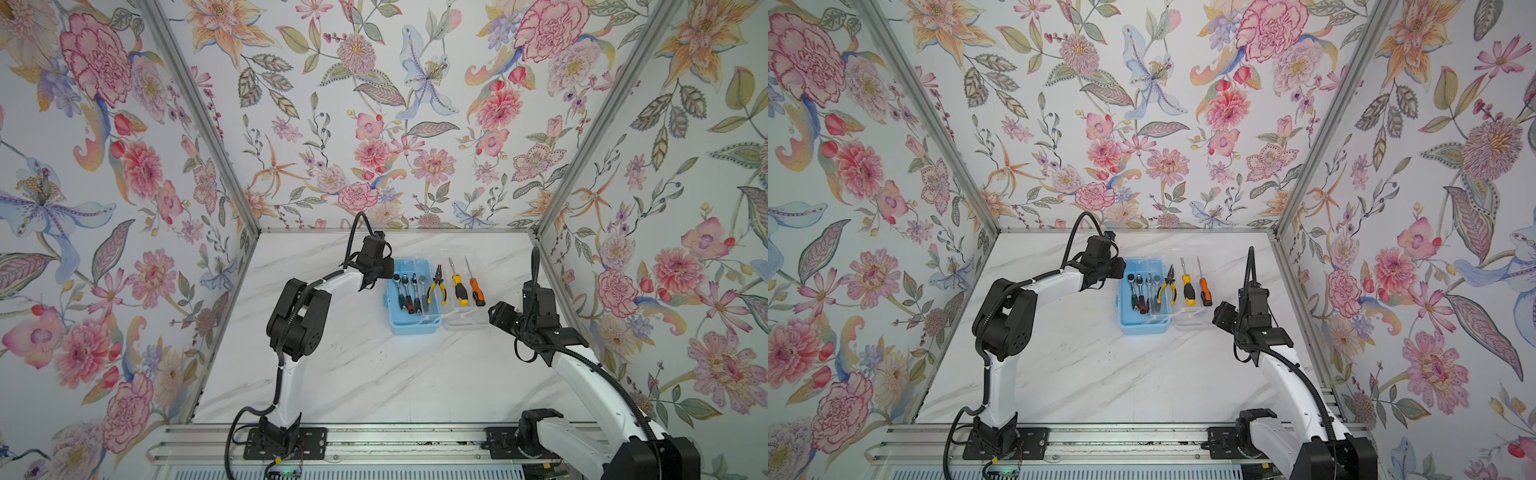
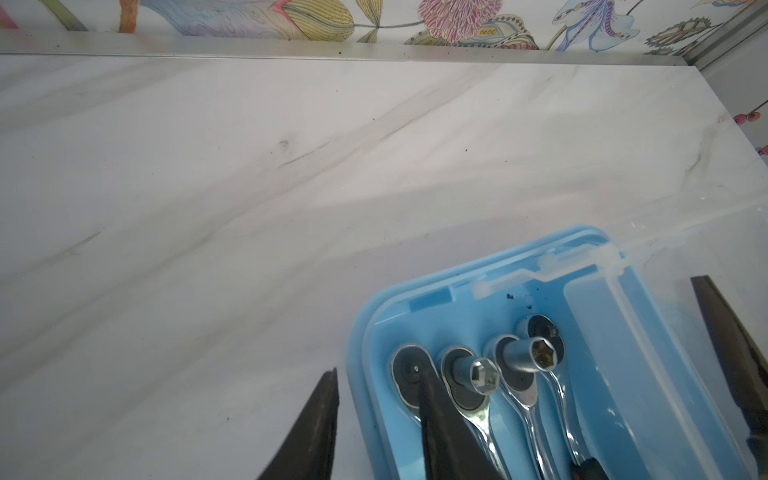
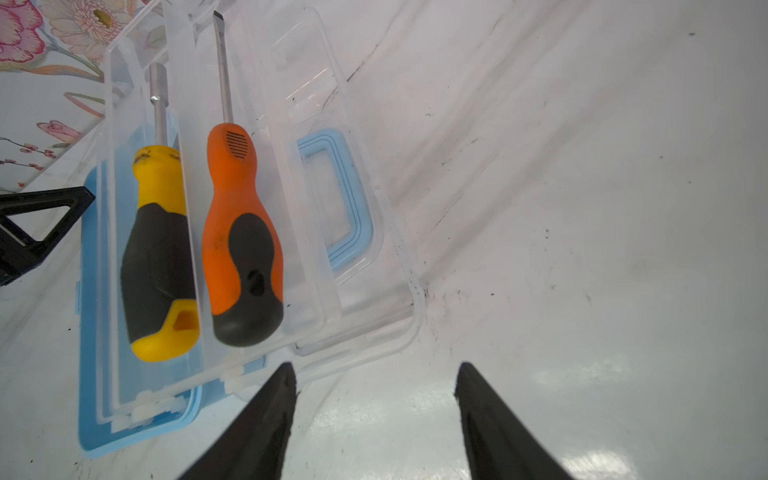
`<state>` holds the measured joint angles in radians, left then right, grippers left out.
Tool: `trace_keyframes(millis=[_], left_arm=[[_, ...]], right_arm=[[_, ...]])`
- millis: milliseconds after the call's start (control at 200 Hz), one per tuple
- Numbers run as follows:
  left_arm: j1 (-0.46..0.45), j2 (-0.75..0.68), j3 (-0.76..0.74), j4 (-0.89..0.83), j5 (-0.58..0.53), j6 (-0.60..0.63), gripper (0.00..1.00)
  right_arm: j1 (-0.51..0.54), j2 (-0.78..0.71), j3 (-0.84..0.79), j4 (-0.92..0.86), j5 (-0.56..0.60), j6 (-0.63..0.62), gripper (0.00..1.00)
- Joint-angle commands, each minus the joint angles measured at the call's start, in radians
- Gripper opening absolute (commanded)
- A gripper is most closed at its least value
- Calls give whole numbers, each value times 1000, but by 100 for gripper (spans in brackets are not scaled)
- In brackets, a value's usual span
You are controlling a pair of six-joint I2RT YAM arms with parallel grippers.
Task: Pack the tool kit
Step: 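Open and withdraw the right gripper while the left gripper moves over the box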
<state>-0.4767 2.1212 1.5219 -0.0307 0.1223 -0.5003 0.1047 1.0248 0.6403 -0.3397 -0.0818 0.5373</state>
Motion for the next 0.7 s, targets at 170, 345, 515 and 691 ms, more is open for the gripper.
trace_keyframes(millis=[170,345,515,691], left_arm=[[6,24,-19,6,5,9,28],[6,22,-26,22,18,6,21],[6,22,-43,49,32,-7,16],[6,24,-49,63,48,-8,9]], right_arm=[[-41,87,-72,141,-69,31,48],[-53,163,-81,216,-83,33,43],[-54,259,-57,282,-97,50,38],[-57,328,-29,327,-77,54,26]])
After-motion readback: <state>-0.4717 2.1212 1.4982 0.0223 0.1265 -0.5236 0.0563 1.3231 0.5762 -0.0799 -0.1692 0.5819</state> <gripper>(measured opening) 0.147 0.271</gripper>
